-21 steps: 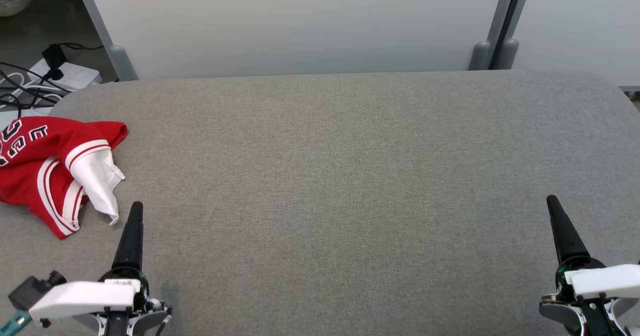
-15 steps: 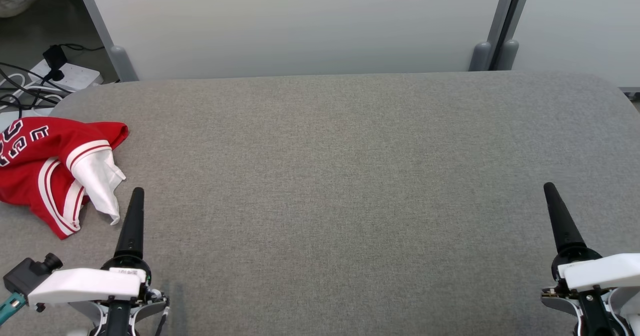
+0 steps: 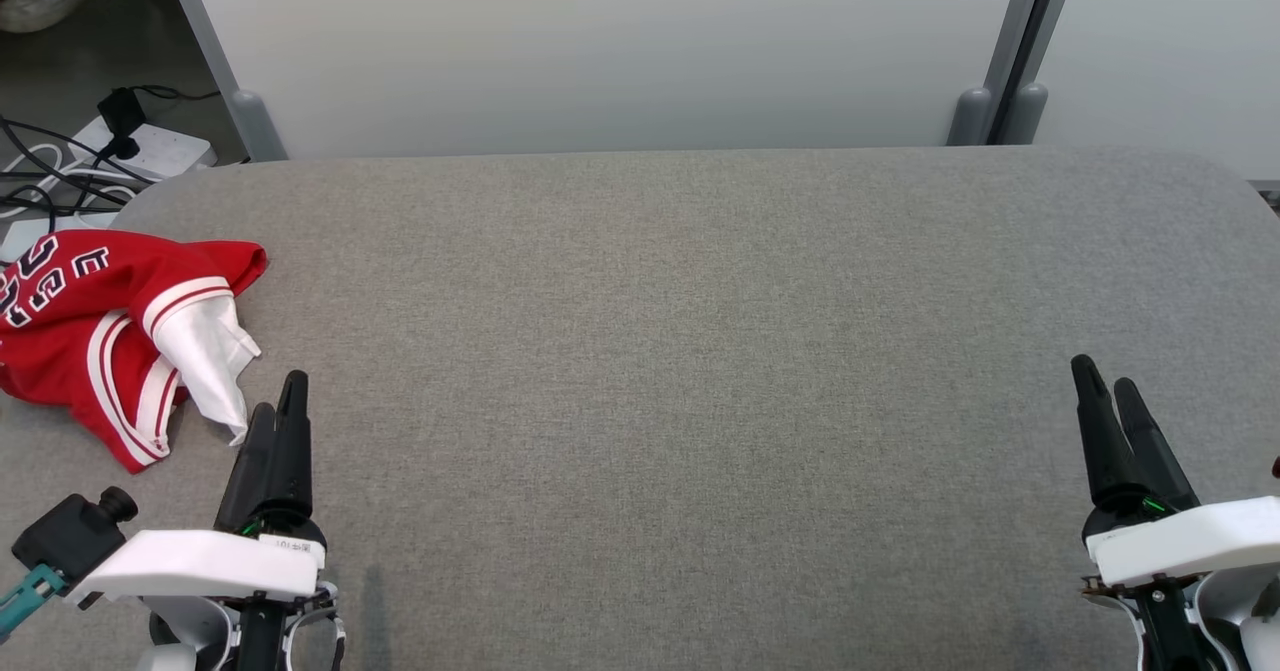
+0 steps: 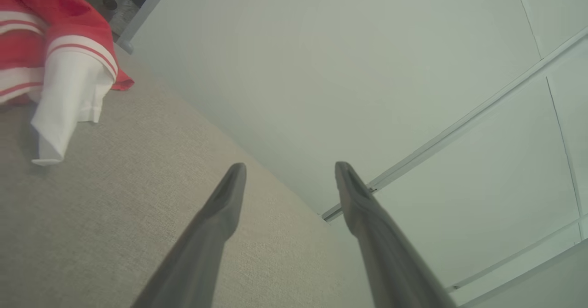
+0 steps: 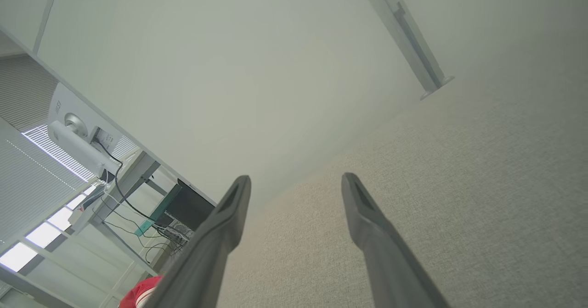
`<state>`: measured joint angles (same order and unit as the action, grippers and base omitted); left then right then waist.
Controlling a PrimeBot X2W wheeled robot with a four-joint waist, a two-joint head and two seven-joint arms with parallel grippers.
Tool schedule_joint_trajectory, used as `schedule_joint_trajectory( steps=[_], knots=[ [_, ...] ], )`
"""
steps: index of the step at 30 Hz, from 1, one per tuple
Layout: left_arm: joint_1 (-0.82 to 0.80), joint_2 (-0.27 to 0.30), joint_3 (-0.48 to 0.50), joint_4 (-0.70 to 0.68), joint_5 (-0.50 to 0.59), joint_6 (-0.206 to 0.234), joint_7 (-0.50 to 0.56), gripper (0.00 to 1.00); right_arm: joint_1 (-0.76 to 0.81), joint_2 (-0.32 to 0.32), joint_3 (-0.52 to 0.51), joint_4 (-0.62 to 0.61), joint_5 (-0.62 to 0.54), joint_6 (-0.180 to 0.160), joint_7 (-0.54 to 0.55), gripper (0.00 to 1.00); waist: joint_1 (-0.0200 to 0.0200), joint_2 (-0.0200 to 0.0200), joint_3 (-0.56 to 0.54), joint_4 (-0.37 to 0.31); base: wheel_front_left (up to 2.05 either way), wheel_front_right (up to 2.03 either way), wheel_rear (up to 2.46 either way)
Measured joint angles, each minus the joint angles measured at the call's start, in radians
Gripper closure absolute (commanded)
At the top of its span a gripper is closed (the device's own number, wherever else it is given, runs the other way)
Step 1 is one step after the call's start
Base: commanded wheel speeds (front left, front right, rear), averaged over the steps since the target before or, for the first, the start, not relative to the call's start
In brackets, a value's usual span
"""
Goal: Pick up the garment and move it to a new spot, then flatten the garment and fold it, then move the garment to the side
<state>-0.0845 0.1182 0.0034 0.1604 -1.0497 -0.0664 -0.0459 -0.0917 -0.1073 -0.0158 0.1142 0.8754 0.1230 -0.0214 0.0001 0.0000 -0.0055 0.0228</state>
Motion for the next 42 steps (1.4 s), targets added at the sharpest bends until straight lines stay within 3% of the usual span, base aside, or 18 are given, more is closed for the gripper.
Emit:
schedule_joint_trajectory(
  steps=[42],
  knots=[
    [0.063,-0.066,0.045,0.016,0.579,0.015,-0.114,0.0,0.079,0.038,0.038,0.063,-0.578,0.0,-0.135,0.0,-0.0001,0.0,-0.016,0.017,0.0,0.0,0.0]
  ],
)
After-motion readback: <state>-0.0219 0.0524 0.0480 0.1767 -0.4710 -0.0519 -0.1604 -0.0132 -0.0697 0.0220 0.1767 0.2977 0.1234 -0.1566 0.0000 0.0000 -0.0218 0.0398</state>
